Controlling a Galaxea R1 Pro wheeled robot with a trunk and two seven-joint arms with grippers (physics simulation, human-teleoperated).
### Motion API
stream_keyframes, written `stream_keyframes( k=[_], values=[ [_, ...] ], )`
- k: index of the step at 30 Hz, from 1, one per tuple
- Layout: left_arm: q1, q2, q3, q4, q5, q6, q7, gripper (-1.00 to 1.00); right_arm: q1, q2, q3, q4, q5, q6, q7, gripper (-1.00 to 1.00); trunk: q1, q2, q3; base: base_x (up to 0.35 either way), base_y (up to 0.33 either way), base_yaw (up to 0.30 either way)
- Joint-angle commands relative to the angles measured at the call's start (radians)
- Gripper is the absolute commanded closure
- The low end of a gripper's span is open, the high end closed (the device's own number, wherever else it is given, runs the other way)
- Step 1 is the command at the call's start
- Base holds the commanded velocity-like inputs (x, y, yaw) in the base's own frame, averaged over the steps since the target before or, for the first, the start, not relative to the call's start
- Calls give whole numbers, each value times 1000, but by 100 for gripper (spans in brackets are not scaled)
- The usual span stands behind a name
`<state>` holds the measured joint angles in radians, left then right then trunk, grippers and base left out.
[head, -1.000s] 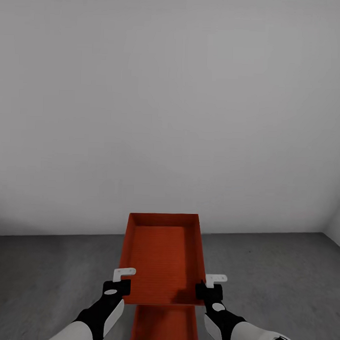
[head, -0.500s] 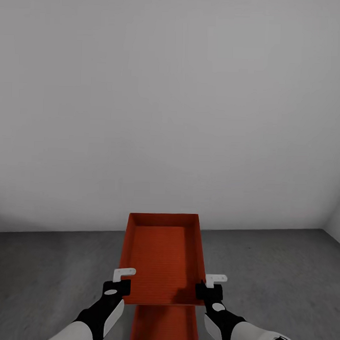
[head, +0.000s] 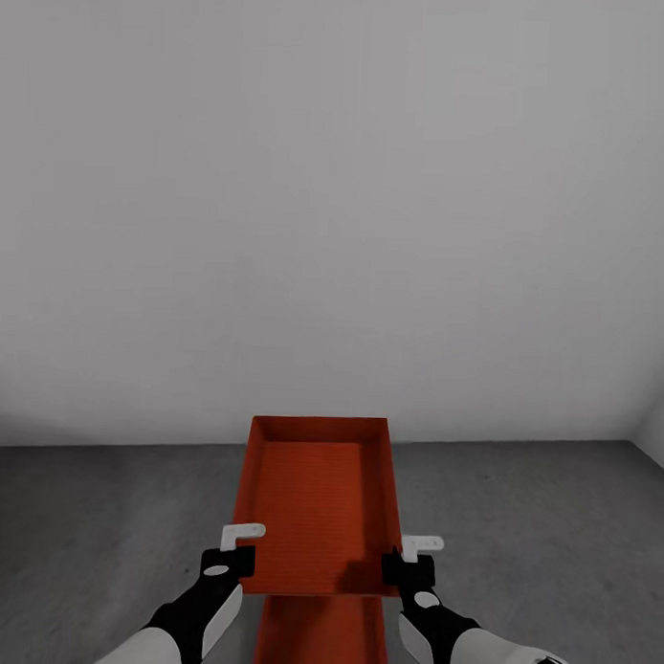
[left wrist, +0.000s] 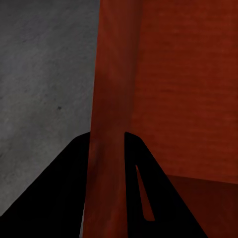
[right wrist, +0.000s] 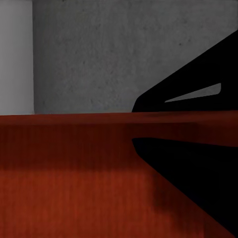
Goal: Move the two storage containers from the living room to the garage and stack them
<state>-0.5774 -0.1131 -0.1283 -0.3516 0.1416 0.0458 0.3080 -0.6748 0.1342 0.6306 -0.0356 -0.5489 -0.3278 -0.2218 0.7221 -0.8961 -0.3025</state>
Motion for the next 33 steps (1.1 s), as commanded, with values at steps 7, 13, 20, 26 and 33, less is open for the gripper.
stream_keyframes(
  k=[7, 13, 20, 26, 33],
  values=[
    [-1, 3, -5, -6, 1, -45, 11, 100, 0, -5, -55, 0, -6, 1, 1, 100, 0, -1, -13, 0, 0, 0],
    [-1, 3, -5, -6, 1, -44, 10, 100, 0, -5, -55, 0, -5, 1, 1, 100, 0, -1, -22, 0, 0, 0],
    [-1, 3, -5, -6, 1, -44, 11, 100, 0, -5, -55, 0, -6, 1, 1, 100, 0, -1, -34, 0, 0, 0],
    [-1, 3, -5, -6, 1, -44, 10, 100, 0, -5, -55, 0, -6, 1, 1, 100, 0, -1, -43, 0, 0, 0],
    [-1, 3, -5, -5, 1, -44, 10, 100, 0, -5, -55, 0, -6, 1, 1, 100, 0, -1, -55, 0, 0, 0]
  ],
)
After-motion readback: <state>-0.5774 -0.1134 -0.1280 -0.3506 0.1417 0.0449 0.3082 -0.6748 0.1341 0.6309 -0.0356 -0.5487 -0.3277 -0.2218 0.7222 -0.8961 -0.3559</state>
